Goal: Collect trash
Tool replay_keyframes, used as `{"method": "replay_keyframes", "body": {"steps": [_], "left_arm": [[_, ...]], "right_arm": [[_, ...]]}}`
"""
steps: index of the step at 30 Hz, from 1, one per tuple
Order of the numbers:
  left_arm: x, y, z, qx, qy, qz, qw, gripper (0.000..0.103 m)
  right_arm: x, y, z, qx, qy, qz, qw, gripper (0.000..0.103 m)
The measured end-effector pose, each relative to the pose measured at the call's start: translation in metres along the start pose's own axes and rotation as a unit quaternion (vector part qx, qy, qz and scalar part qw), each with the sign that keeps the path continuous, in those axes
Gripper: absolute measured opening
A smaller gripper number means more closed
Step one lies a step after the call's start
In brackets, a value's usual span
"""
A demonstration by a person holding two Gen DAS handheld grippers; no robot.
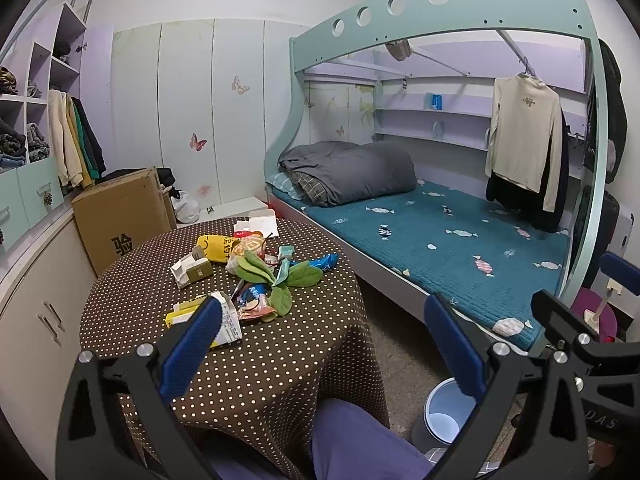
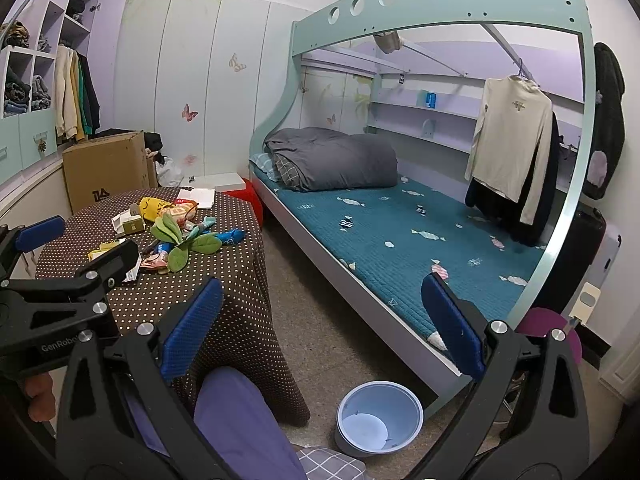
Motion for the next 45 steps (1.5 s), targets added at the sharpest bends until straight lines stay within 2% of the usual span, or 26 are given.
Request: {"method": "replay_keyframes", "body": {"steps": [16, 45], "left_arm": [[-0.002, 0.001, 0.000, -0.003, -0.002, 0.009, 1.0000, 0.099], [-0.002, -0.004, -0.004, -0.007, 0.009, -0.002, 0.9999, 0.099]], "right_arm": [[-0.003, 0.001, -0.001, 0.002, -0.002, 0.000, 1.000, 0.098], [-0.003, -0.010, -0.003, 0.004, 0.009, -0.003, 1.000, 0.098]]}}
Point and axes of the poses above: each gripper's, at about its wrist camera, not at the fingertips, and x roughly the way its jaws point, y to its left, z to its top, the point moved 2 cm from there along x, roughly the way its jaws point, and after that the axes turned 14 degrees about -z, right-handed, at the moved point
